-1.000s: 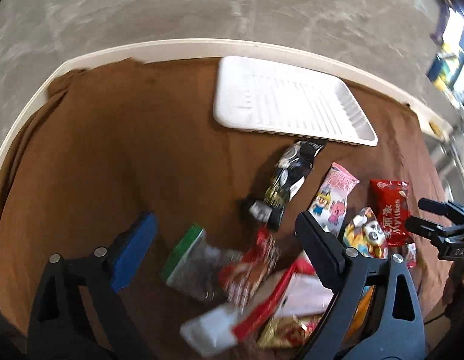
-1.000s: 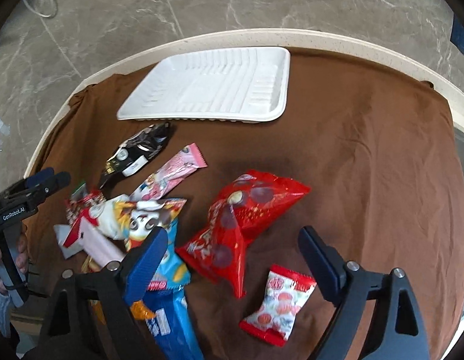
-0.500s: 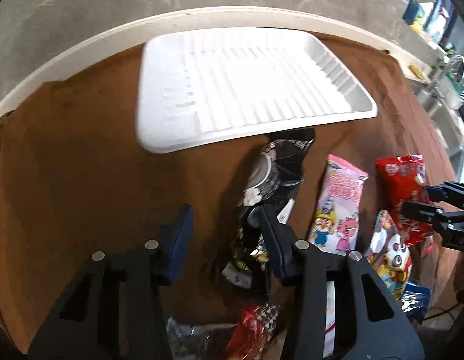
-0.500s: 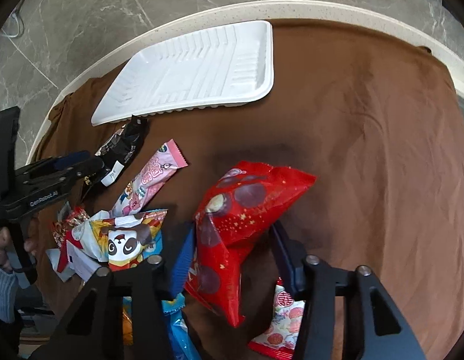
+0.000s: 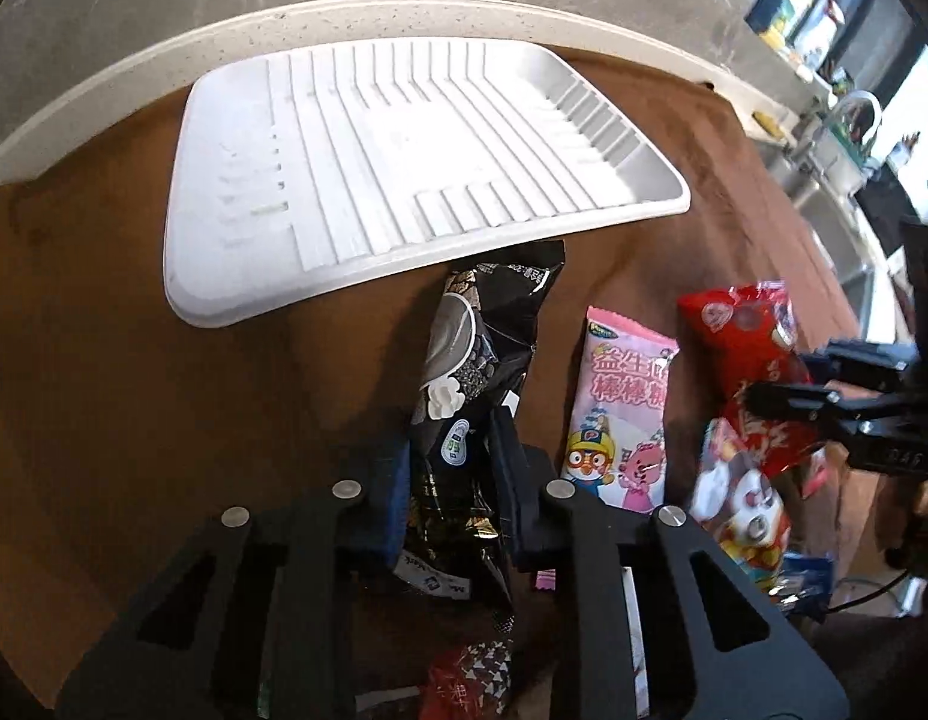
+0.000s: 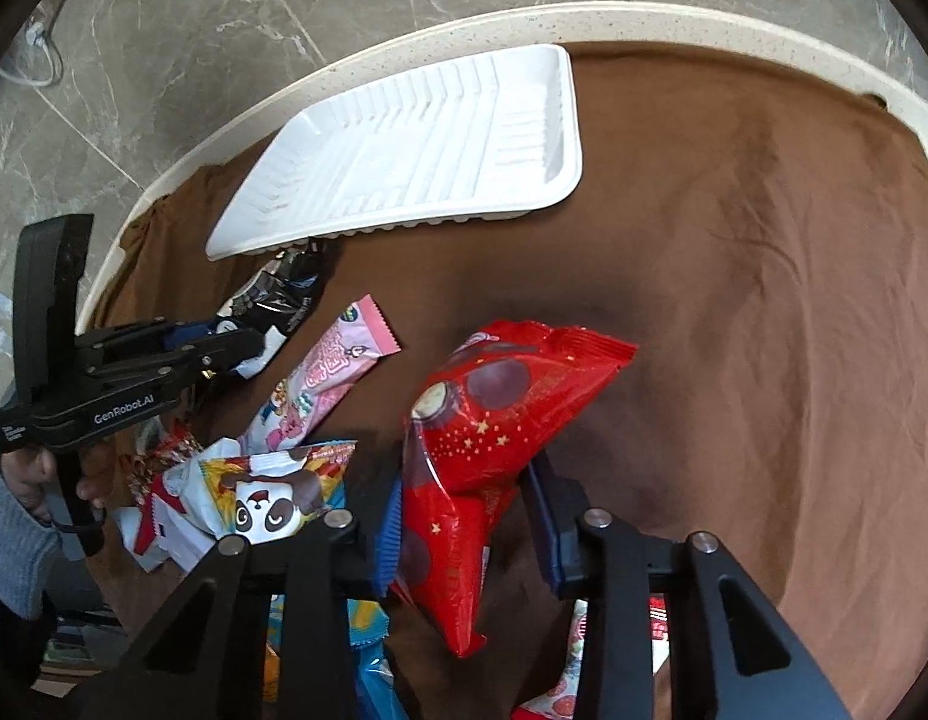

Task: Organize snacks
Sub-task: 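Carry both packets to the white tray and release them there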

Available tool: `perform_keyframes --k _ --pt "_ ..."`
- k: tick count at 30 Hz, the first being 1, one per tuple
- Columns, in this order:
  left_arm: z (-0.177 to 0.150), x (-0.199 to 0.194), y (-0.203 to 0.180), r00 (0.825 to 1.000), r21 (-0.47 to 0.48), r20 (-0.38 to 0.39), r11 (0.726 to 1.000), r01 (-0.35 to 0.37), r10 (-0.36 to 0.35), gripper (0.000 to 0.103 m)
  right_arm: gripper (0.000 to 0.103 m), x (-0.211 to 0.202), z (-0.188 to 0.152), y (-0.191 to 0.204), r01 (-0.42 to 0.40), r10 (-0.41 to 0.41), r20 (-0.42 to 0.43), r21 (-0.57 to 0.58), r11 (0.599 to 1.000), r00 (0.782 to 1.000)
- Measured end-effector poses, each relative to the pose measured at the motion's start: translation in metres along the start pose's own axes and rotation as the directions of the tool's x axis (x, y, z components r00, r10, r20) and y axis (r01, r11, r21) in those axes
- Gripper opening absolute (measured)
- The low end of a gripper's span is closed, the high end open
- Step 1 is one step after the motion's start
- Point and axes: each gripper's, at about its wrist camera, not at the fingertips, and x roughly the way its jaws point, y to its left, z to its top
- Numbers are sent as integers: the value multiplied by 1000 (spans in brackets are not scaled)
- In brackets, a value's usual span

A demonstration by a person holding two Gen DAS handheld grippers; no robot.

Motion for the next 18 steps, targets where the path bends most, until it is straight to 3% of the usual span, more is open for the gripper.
perform_keyframes --k 8,18 --pt "-8 -8 -3 998 -30 -3 998 63 -63 15 38 -7 -3 -16 -124 123 24 99 987 992" --pt "-9 -21 -13 993 -51 18 992 116 -116 13 38 -21 -5 -26 -209 200 73 148 967 977"
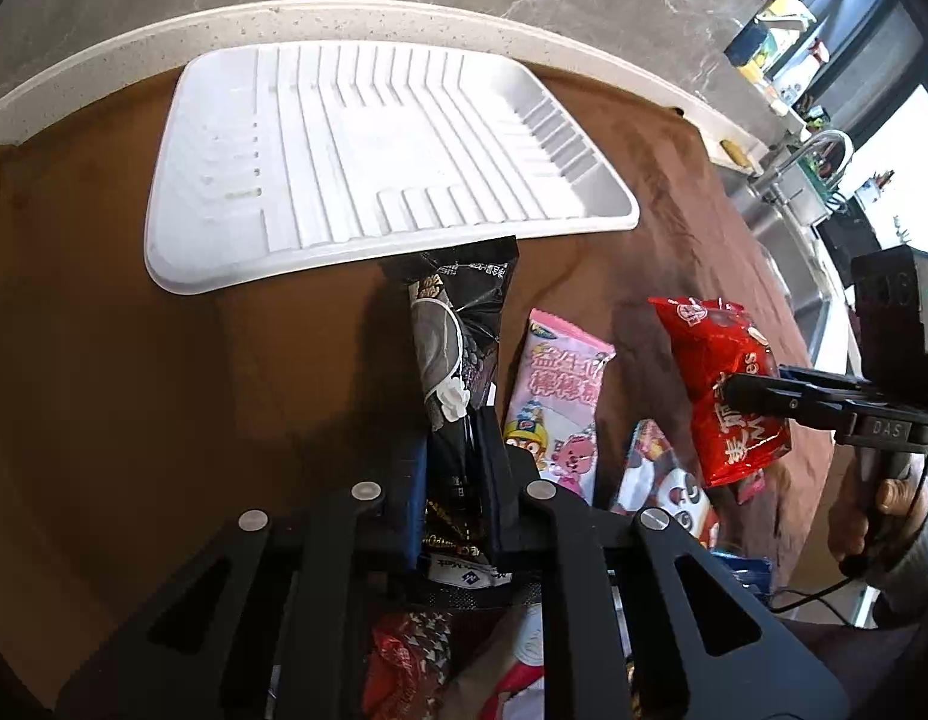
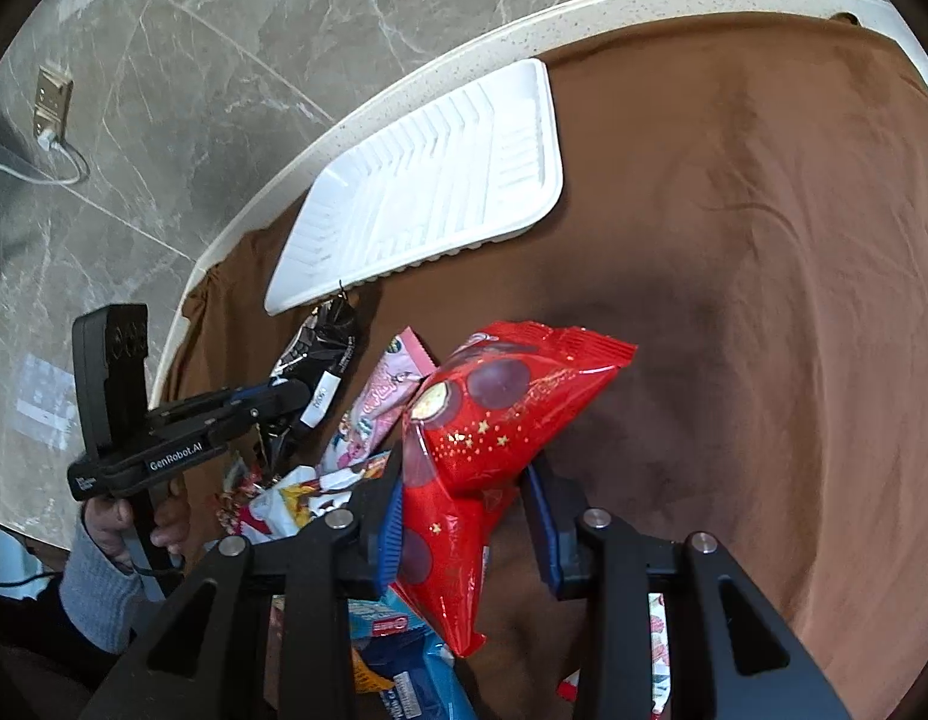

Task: Organize snacks
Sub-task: 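Carry both packets to the white tray and release them there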

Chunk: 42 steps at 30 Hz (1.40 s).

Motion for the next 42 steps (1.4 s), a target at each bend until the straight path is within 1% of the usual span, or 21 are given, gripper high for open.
perform_keyframes --k 6,9,10,12,16,18,22,25,30,31,33,35,37,39,41,42 --pt "0 -18 -4 997 -8 18 998 69 -69 13 38 -7 5 6 -42 42 16 0 999 999" --pt "4 -29 -3 993 -26 42 994 108 -107 13 38 -10 10 10 -68 68 22 -4 998 997" --pt "7 -34 -2 990 -37 52 990 133 -131 13 38 -10 13 12 -78 78 24 -3 997 997" --pt "15 -42 3 983 -61 79 983 173 -168 13 38 -10 20 14 -102 102 27 0 995 994" --pt "31 -55 14 973 -89 122 974 209 -198 13 38 -5 40 19 -138 139 34 -10 990 990" --pt "39 -60 22 969 -104 141 971 217 -201 13 38 -3 54 24 -145 145 37 -22 989 989" --pt "64 -63 43 969 -135 180 972 194 -168 13 38 5 84 31 -140 143 46 -60 988 989" --pt "80 -60 66 969 -177 197 967 182 -146 13 38 14 109 35 -125 129 43 -92 988 991" --pt "100 -42 97 979 -225 185 967 121 -80 13 39 40 148 34 -85 88 24 -126 988 996" --pt "104 -37 103 982 -228 180 969 96 -55 13 39 46 153 32 -76 79 17 -128 989 997" --pt "113 -28 111 986 -214 169 976 44 -7 13 39 61 165 29 -41 41 2 -138 990 999" --pt "119 -21 116 987 -214 156 977 10 24 14 40 74 173 25 -3 2 -9 -148 989 1000" --pt "122 -15 121 986 -216 151 976 -34 68 14 42 88 179 24 66 -72 -26 -178 982 997" --pt "121 -10 123 984 -196 136 977 -86 114 14 45 97 182 23 118 -127 -30 -195 974 991" --pt "117 -8 125 984 -194 128 976 -100 126 15 55 100 183 26 178 -187 -18 -228 957 982" --pt "116 -9 126 982 -188 130 976 -109 135 15 57 98 183 29 197 -203 -1 -250 948 979"
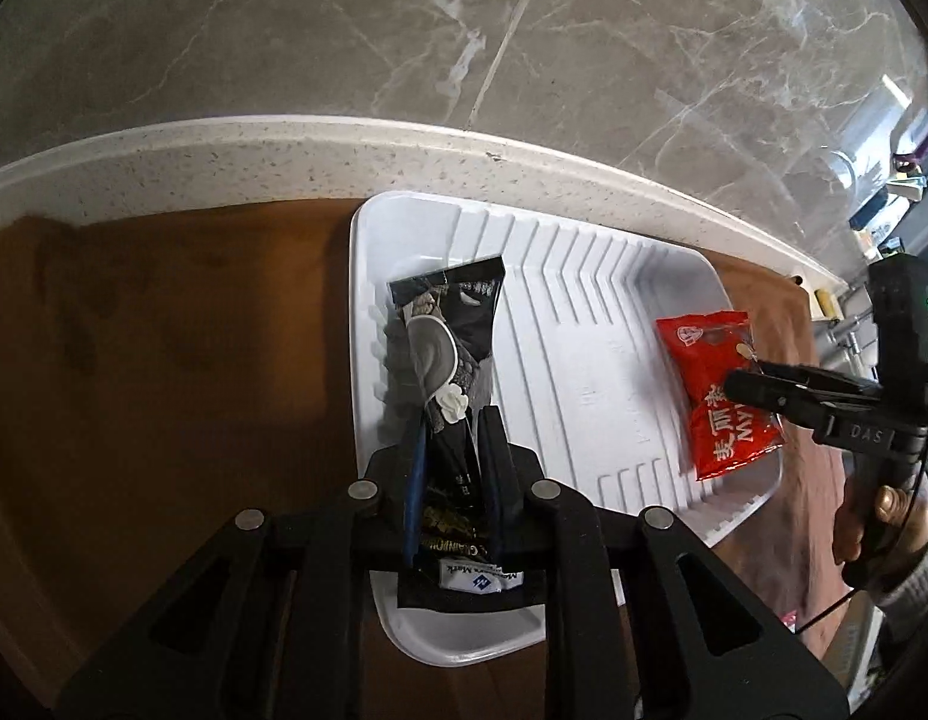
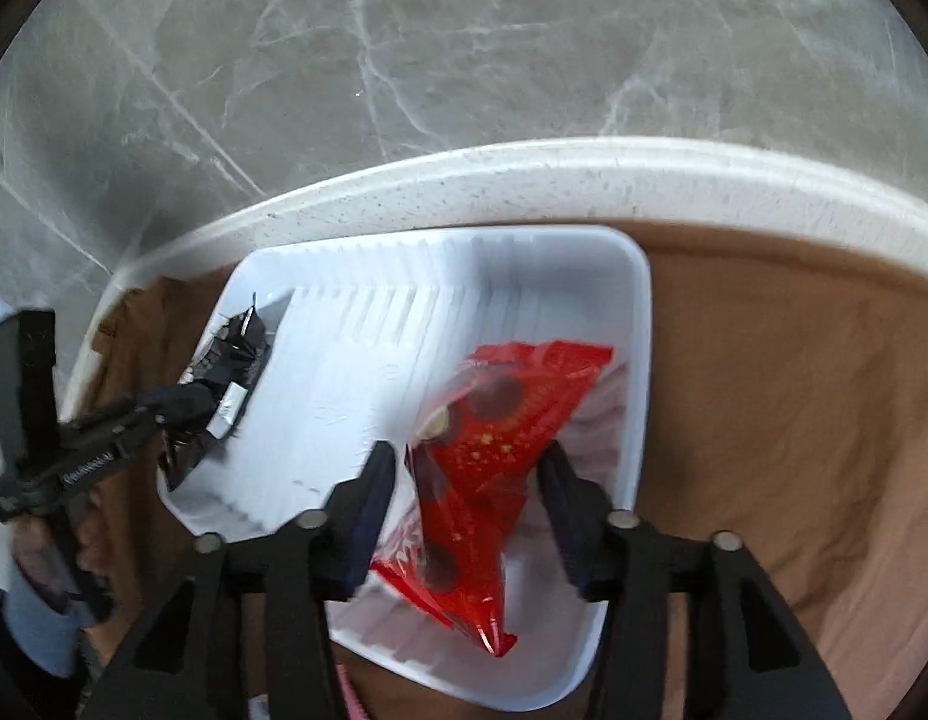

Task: Organize snacks
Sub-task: 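Carry both packets to the white tray and release them there, then grasp the white-red packet with the left tool while the right tool grasps the panda packet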

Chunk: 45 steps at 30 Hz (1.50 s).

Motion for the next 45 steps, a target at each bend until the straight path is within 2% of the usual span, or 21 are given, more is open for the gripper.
perform_keyframes --k 2,8,15,18,21,25,34,40,45 --pt "0 -1 -1 1000 24 10 999 -22 22 16 64 -5 1 3 31 -31 24 -32 999 999" --pt "0 -21 -2 994 26 80 996 -80 78 16 68 -36 -1 12 47 -40 101 -69 996 994" --pt "-16 -65 -9 992 37 114 997 -60 56 16 73 -73 -24 35 2 13 133 -112 994 991" --pt "-30 -72 -29 993 71 112 997 -39 31 16 73 -90 -42 48 -33 51 126 -147 989 991" --pt "-53 -83 -46 996 112 86 994 -4 -6 16 74 -105 -67 61 -52 75 113 -189 980 991" --pt "-91 -95 -71 999 184 30 982 37 -43 16 80 -120 -109 75 -71 92 79 -231 970 993" --pt "-175 -106 -109 991 278 -106 955 105 -78 16 81 -119 -202 88 -88 82 -37 -249 965 996" --pt "-217 -109 -116 987 321 -156 943 88 -38 16 81 -114 -225 94 -95 85 -51 -248 964 995" --pt "-223 -99 -120 985 327 -168 941 87 -33 16 81 -108 -226 100 -79 68 -51 -265 961 996"
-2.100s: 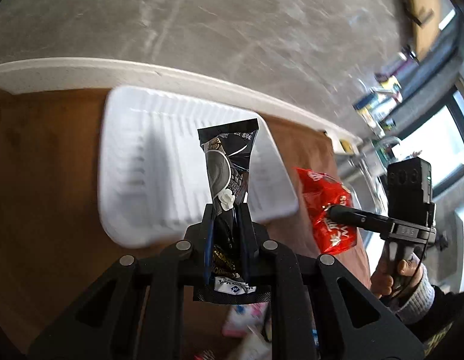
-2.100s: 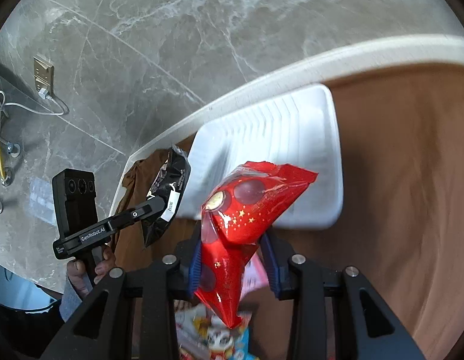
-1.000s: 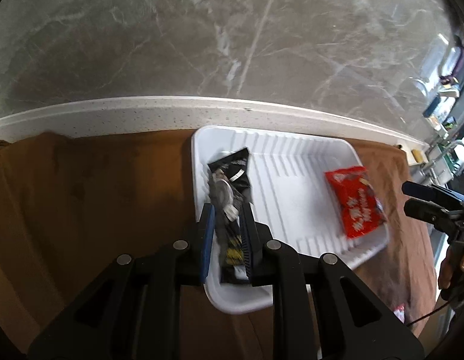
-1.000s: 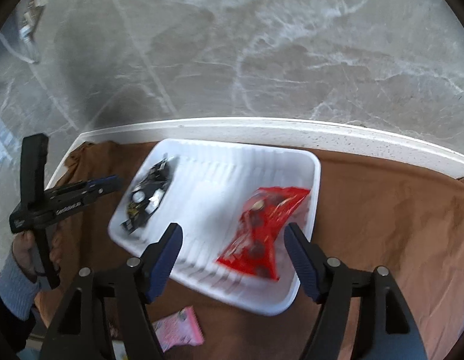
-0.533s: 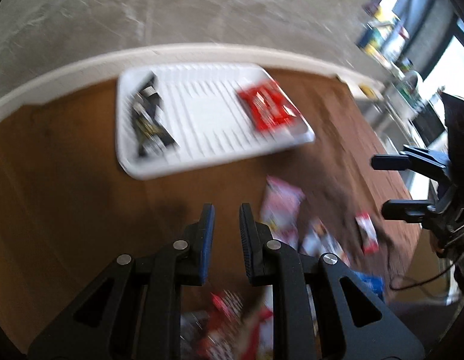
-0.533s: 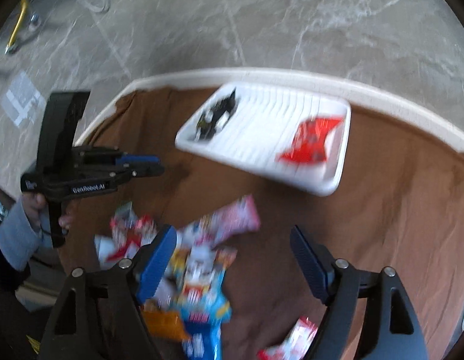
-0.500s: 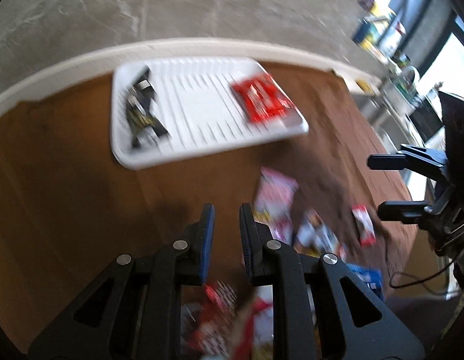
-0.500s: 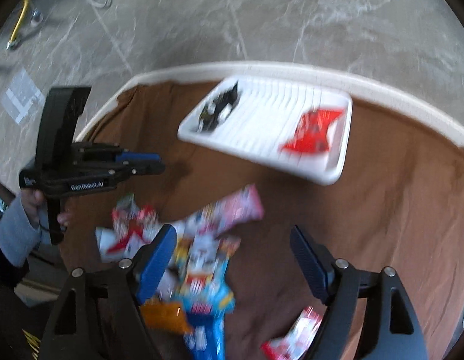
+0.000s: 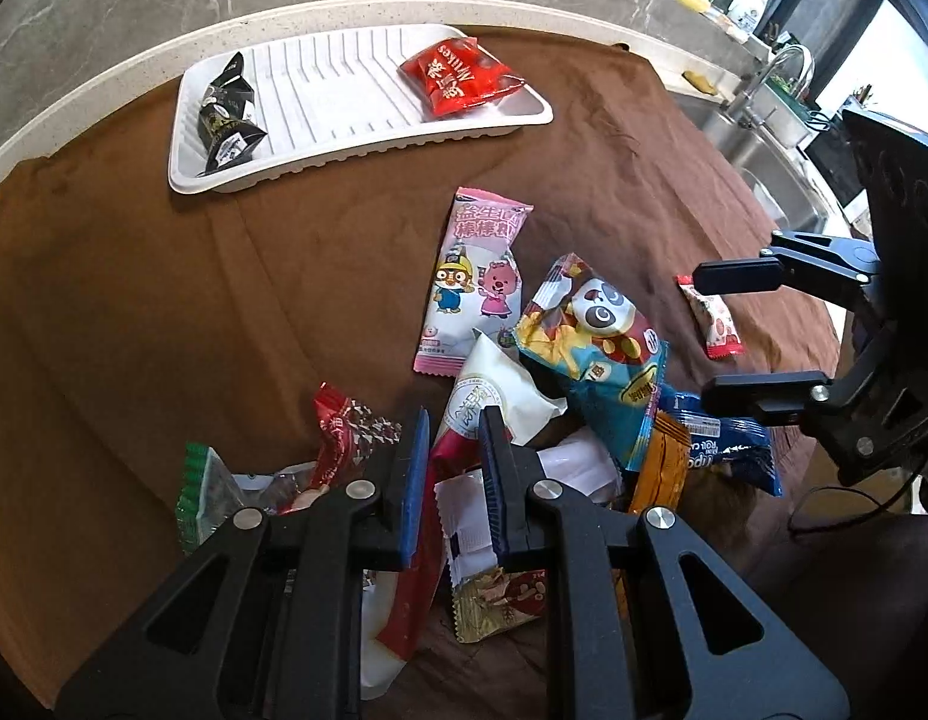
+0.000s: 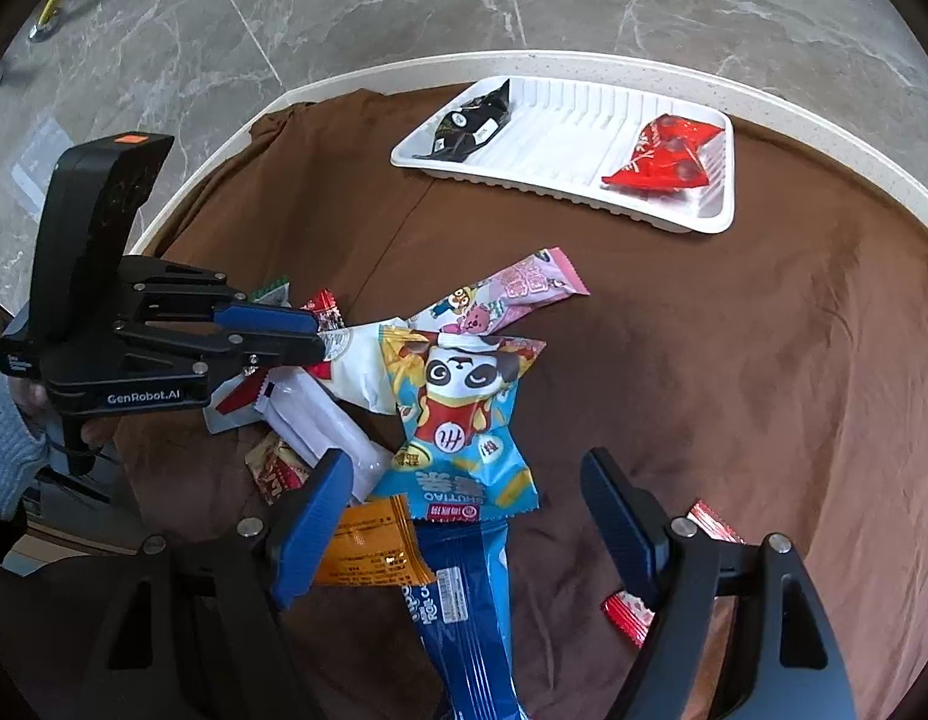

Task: Organize snacks
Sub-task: 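Grasp the white-red packet with the left tool while the right tool grasps the panda packet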

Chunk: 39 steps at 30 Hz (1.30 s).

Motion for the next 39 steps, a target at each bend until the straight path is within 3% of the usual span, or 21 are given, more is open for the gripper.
perform_keyframes --k 7,10,12,14,21,25,26,27,31,39 --pt "-1 5 -2 999 38 -35 999 28 -26 19 81 14 5 8 9 -10 -20 -38 999 1000" --pt "-3 7 -1 999 55 -46 998 18 -15 31 81 20 7 11 14 -16 -30 -56 998 999" --pt "-4 10 1 999 60 -53 998 8 -5 46 81 26 9 13 20 -23 -39 -67 998 999" --pt "-6 14 2 997 75 -70 997 19 -14 50 81 32 10 13 22 -25 -51 -74 997 998" --pt "-13 29 0 993 101 -113 994 41 -30 50 80 51 16 9 40 -46 -86 -79 996 995" --pt "-15 34 1 992 91 -121 994 58 -47 44 54 57 16 1 17 -22 -106 -48 999 994" --pt "-15 34 1 992 96 -121 994 56 -45 41 54 58 16 -2 9 -13 -107 -35 999 994" --pt "-15 35 1 992 104 -122 994 43 -30 32 54 59 16 -3 0 -3 -105 -30 1000 994" --pt "-15 36 6 992 86 -119 995 54 -43 27 48 57 14 -6 -12 9 -98 -25 1000 995" --pt "-13 31 23 988 -45 -85 991 128 -132 19 43 48 15 -33 -151 160 -60 144 978 985"
